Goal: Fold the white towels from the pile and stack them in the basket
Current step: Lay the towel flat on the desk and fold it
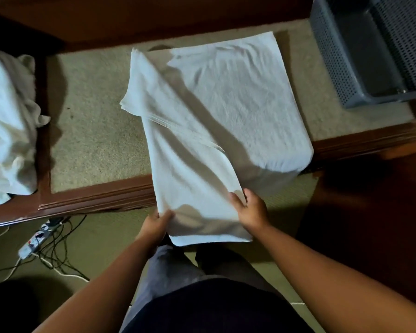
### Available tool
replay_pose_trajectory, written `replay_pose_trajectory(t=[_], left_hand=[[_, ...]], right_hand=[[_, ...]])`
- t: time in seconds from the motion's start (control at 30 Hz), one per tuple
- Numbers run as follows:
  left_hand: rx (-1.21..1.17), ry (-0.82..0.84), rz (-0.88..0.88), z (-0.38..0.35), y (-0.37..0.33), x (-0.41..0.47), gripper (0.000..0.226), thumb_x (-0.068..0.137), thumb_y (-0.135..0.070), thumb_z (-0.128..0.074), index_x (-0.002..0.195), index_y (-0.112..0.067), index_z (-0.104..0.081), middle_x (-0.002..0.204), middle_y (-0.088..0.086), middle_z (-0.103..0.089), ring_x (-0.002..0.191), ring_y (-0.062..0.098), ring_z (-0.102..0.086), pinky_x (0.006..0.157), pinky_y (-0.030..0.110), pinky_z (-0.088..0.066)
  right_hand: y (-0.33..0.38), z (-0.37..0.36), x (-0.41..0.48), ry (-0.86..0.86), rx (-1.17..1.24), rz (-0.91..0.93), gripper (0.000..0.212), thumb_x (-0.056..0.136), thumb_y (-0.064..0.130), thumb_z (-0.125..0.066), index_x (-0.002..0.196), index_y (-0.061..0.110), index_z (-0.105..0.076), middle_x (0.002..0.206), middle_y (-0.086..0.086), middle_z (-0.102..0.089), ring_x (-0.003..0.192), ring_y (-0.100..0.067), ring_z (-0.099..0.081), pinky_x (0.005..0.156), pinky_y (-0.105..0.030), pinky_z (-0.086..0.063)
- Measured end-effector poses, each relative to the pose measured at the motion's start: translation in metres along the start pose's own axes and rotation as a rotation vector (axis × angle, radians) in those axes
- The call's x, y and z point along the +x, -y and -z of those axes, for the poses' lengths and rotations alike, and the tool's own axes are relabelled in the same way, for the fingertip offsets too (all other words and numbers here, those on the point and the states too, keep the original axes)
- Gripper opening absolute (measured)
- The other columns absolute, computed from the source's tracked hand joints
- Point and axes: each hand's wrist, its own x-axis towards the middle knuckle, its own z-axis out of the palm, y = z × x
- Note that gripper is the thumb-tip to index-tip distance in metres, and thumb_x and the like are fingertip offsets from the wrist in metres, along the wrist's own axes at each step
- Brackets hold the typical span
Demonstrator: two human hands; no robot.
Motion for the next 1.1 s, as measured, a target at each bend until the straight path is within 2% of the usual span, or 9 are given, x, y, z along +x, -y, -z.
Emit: replay_pose_trajectory(t=[0.2,0.37,0.47,0.63,0.73,0.8,0.87,0.93,1.1], left_hand=[[0.201,0.116,-0.067,0.012,0.018,-0.011,0.030,0.091,-0.019,-0.070,0.117,-0.017,-0.057,0.111,0.009,-0.070,0.100,0.029,-0.069,0.090,0.054,-0.057],[0.537,0.016,-0.123,0.002,0.005,-0.013,0.032,0.094,-0.017,-0.061,0.124,-0.007,-0.051,0.114,0.009,-0.060,0.098,0.026,-0.056,0.082,0.034,-0.045],[0.555,-0.100,-0.132,-0.002,-0.004,-0.012,0.047,0.092,-0.008,-0.053,0.137,-0.004,-0.040,0.133,0.020,-0.048,0.112,0.037,-0.054,0.089,0.039,-0.045],[0.680,-0.345,-0.620,-0.007,-0.020,-0.012,0.069,0.087,-0.016,-0.056,0.151,-0.006,-0.033,0.149,0.018,-0.034,0.136,0.039,-0.034,0.113,0.050,-0.032],[0.943,-0.243,-0.786,-0.006,-0.036,-0.007,0.073,0.088,-0.030,-0.048,0.156,-0.013,-0.028,0.164,0.011,-0.022,0.149,0.032,-0.022,0.119,0.048,-0.023],[1.094,-0.134,-0.839,-0.007,-0.046,0.005,0.068,0.097,-0.034,-0.042,0.159,-0.017,-0.021,0.169,0.003,-0.009,0.155,0.027,-0.009,0.123,0.044,-0.009],[1.141,-0.093,-0.812,-0.006,-0.059,0.020,0.070,0.102,-0.038,-0.040,0.161,-0.021,-0.008,0.167,-0.005,0.008,0.155,0.020,0.007,0.125,0.042,0.002],[1.141,-0.129,-0.758,-0.002,-0.077,0.036,0.072,0.102,-0.043,-0.037,0.161,-0.023,0.001,0.165,-0.008,0.018,0.153,0.016,0.017,0.125,0.044,0.004],[1.202,-0.143,-0.655,0.018,-0.132,0.081,0.075,0.093,-0.060,-0.006,0.159,-0.030,0.014,0.163,-0.011,0.029,0.150,0.024,0.028,0.123,0.047,0.003]], right_hand=[[0.000,0.001,-0.002,0.054,-0.235,0.029,0.034,0.100,0.045,-0.053,0.085,0.014,-0.054,0.082,-0.005,-0.062,0.081,-0.026,-0.060,0.066,-0.035,-0.041],[-0.008,-0.004,0.010,0.075,-0.394,-0.042,0.022,0.100,0.034,-0.054,0.096,0.012,-0.054,0.097,-0.008,-0.064,0.092,-0.031,-0.061,0.070,-0.033,-0.040],[0.000,-0.012,0.012,0.035,-0.403,-0.111,0.026,0.096,0.026,-0.060,0.117,0.014,-0.052,0.126,-0.010,-0.053,0.107,-0.029,-0.058,0.088,-0.035,-0.047],[0.026,-0.017,0.012,-0.124,-0.588,0.342,0.032,0.086,0.019,-0.065,0.116,0.015,-0.057,0.121,-0.010,-0.051,0.108,-0.033,-0.054,0.088,-0.043,-0.048],[0.042,-0.023,0.020,-0.024,-0.701,0.640,0.036,0.085,0.019,-0.060,0.121,0.016,-0.060,0.123,-0.006,-0.056,0.117,-0.030,-0.053,0.095,-0.046,-0.048],[0.051,-0.029,0.029,0.099,-0.770,0.714,0.051,0.089,0.024,-0.054,0.139,0.016,-0.053,0.145,-0.005,-0.049,0.136,-0.025,-0.042,0.110,-0.052,-0.039],[0.061,-0.034,0.042,0.226,-0.829,0.672,0.062,0.098,0.032,-0.043,0.157,0.019,-0.028,0.167,0.000,-0.016,0.153,-0.018,-0.012,0.123,-0.051,-0.011],[0.077,-0.038,0.058,0.298,-0.869,0.565,0.068,0.103,0.041,-0.034,0.161,0.023,-0.003,0.167,0.005,0.013,0.153,-0.016,0.011,0.122,-0.047,0.008],[0.118,-0.045,0.110,0.244,-0.959,0.460,0.089,0.086,0.068,-0.009,0.160,0.021,0.003,0.168,0.003,0.006,0.155,-0.020,0.002,0.119,-0.047,0.015]])
